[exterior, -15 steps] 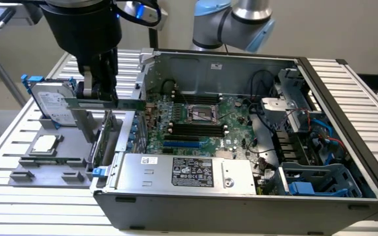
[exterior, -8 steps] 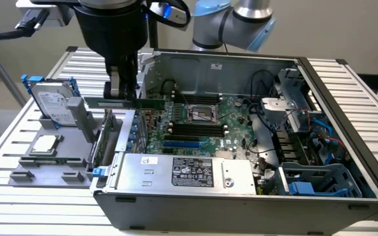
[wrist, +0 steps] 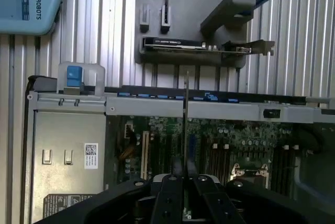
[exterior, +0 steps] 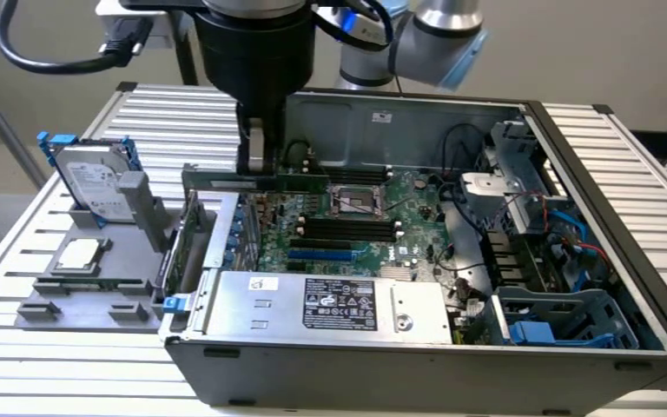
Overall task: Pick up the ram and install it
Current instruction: 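Pick up the ram and move it above insertion slot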
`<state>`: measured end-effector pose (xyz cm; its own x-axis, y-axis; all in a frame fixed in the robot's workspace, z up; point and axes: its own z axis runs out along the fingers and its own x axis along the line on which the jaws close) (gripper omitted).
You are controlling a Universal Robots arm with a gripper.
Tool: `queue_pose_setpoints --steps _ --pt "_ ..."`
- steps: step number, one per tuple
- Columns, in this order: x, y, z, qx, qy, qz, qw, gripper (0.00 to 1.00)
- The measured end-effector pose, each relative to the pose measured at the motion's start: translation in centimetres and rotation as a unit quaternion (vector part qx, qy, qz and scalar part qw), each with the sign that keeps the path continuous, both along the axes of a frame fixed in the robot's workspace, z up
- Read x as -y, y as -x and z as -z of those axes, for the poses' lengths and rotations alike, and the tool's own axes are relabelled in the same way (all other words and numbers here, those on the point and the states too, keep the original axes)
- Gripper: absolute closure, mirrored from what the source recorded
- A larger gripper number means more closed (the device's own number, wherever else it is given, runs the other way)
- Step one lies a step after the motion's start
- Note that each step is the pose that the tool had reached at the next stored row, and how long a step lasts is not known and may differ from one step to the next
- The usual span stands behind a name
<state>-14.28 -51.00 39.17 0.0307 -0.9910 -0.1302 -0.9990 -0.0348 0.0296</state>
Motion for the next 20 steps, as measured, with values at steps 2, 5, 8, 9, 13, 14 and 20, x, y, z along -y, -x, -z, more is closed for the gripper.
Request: queue_pose_setpoints --steps 2,5,8,9,13,14,20 --pt "-0.04 -0.9 -0.01 -0.0007 -0.0002 0.000 1.0000 0.86" --pt "-0.35 -2.1 0.00 -0.0010 -0.0004 0.000 1.0000 0.86" --pt "-1.08 -2.9 0.06 -0.0010 -0.0004 0.000 1.0000 0.86" --pt "-1.38 -3.1 0.10 -0.0010 -0.0004 0.000 1.0000 0.86" --pt "-2.71 -3.8 0.29 -0.0010 -0.0004 0.000 1.0000 0.86" --pt "-3.08 -4.0 0.35 -0.0010 -0.0004 0.000 1.0000 0.86" --pt "-5.05 -5.4 0.72 -0.0010 -0.0004 0.000 1.0000 0.86"
